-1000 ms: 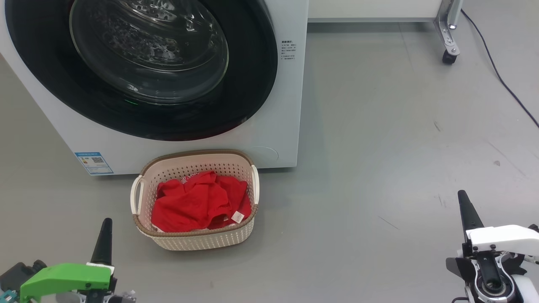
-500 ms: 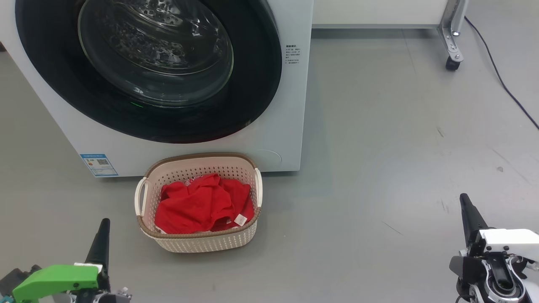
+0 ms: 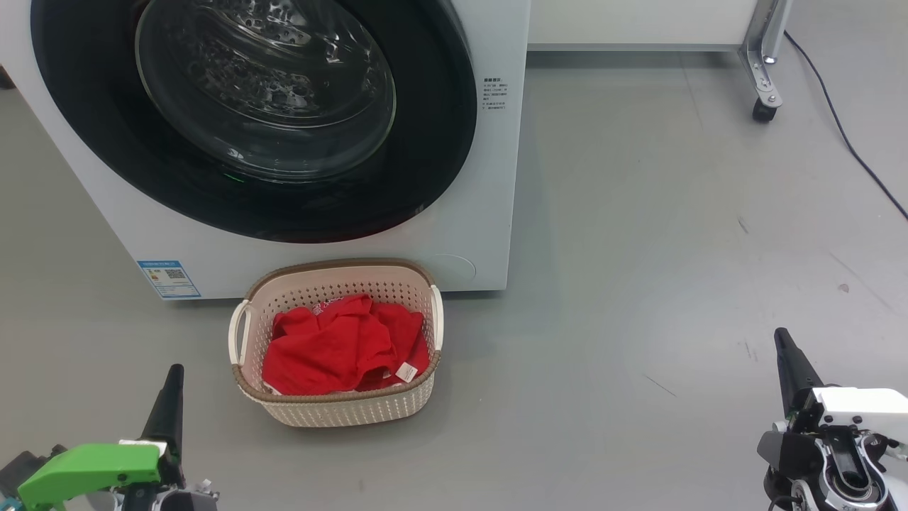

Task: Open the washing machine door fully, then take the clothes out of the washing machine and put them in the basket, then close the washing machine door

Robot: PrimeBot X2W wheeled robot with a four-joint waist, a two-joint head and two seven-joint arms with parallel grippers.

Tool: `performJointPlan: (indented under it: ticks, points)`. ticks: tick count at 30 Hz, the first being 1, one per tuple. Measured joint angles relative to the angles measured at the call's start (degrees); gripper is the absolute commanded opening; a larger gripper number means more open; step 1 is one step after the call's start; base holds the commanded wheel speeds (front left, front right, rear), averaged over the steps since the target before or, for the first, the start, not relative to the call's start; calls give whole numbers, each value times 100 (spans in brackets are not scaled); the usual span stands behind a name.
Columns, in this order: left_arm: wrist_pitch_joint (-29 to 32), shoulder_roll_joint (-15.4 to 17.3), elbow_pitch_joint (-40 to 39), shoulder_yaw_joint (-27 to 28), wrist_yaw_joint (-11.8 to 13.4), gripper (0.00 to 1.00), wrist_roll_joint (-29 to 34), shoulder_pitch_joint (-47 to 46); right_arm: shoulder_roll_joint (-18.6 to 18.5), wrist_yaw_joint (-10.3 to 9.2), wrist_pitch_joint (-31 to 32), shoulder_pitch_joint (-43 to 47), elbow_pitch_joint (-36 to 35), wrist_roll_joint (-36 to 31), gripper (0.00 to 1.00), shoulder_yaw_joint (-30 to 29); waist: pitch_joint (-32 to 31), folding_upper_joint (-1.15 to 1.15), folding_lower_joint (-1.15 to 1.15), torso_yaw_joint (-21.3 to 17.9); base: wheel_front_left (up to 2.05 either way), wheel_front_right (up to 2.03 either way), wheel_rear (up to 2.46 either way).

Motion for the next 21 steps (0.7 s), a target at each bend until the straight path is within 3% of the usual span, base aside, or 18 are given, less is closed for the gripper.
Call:
performJointPlan:
  ticks: [21]
  points:
    - [1,0,7,9,0,0,0,-4,2,32,11,-4,30,0,0,-9,-1,0,0,0,0,0,0]
